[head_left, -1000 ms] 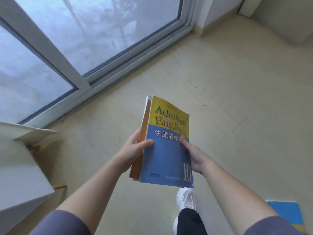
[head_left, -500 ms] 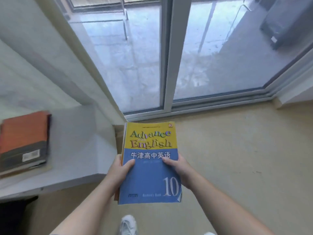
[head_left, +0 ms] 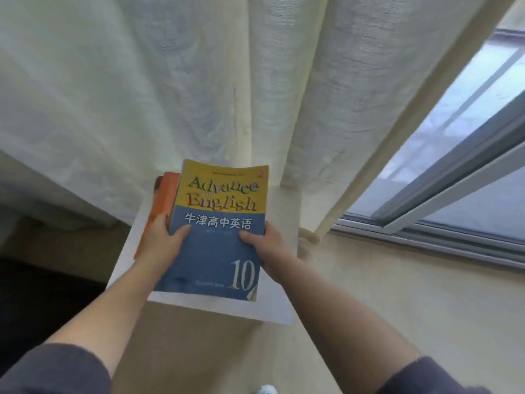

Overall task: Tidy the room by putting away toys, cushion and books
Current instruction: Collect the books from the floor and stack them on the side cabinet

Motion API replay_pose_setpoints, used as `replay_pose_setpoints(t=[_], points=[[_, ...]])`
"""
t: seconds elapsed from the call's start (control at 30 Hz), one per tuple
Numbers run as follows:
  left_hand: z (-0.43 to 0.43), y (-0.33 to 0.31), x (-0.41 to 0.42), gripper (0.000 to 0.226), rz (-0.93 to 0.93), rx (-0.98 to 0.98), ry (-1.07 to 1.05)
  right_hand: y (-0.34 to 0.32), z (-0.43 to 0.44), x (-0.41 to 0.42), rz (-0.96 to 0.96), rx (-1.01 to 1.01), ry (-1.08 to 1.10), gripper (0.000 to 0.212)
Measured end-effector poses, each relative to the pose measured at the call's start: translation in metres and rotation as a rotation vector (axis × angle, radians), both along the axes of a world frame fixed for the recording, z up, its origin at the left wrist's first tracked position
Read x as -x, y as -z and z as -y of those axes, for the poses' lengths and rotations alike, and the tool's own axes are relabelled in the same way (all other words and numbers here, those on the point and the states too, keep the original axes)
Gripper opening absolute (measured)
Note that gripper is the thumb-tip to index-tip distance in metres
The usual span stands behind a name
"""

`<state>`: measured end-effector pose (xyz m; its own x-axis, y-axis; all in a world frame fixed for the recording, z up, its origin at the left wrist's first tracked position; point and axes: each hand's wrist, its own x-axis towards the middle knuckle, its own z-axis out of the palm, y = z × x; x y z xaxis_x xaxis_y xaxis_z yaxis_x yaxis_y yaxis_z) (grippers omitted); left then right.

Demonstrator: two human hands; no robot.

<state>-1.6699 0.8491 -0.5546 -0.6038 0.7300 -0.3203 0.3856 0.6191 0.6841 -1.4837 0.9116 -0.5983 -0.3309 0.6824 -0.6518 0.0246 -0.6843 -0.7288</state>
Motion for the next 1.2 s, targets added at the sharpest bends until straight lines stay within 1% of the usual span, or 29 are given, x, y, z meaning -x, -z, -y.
replay_pose_setpoints(t=[0.07, 0.1, 0.17, 0.2, 0.23, 0.3, 0.43, 0.5, 0.6, 0.73, 0.83, 0.97, 1.07, 1.2], points=[[-0.009, 0.008, 0.035, 0.056, -0.124, 0.022, 0.046, 0.003, -0.008, 0.032, 0.015, -0.010, -0.032, 0.026], [-0.012, 0.017, 0.049, 0.068, -0.167, 0.094, 0.120, 0.007, -0.009, 0.044, 0.035, 0.001, -0.055, 0.028], [-0.012, 0.038, 0.065, 0.090, -0.223, 0.369, 0.331, 0.019, -0.009, 0.059, 0.156, 0.044, -0.143, 0.035], [-0.009, 0.051, 0.069, 0.094, -0.234, 0.489, 0.400, 0.027, -0.007, 0.065, 0.237, 0.068, -0.190, 0.040], [-0.007, 0.061, 0.070, 0.096, -0.239, 0.550, 0.422, 0.034, -0.005, 0.067, 0.302, 0.087, -0.211, 0.044], [-0.007, 0.068, 0.067, 0.096, -0.263, 0.526, 0.413, 0.040, -0.004, 0.064, 0.354, 0.102, -0.208, 0.049], [-0.005, 0.067, 0.061, 0.094, -0.293, 0.486, 0.338, 0.040, 0.005, 0.057, 0.367, 0.097, -0.244, 0.049], [0.003, 0.069, 0.048, 0.087, -0.323, 0.446, 0.241, 0.038, 0.013, 0.049, 0.372, 0.092, -0.274, 0.049], [0.030, 0.071, 0.020, 0.083, -0.352, 0.387, 0.087, 0.035, 0.031, 0.027, 0.345, 0.113, -0.325, 0.042], [0.083, 0.076, -0.024, 0.086, -0.265, 0.354, 0.009, 0.039, 0.061, -0.006, 0.373, 0.075, -0.440, 0.032], [0.132, 0.076, -0.063, 0.084, -0.193, 0.318, -0.077, 0.036, 0.083, -0.024, 0.390, 0.052, -0.513, 0.021], [0.205, 0.081, -0.122, 0.086, -0.075, 0.423, -0.165, 0.021, 0.118, -0.054, 0.419, -0.006, -0.645, 0.014], [0.250, 0.084, -0.158, 0.077, -0.005, 0.441, -0.189, 0.015, 0.142, -0.071, 0.447, -0.043, -0.750, 0.011], [0.325, 0.087, -0.203, 0.061, 0.045, 0.424, -0.272, 0.023, 0.199, -0.077, 0.501, -0.077, -0.915, 0.012]])
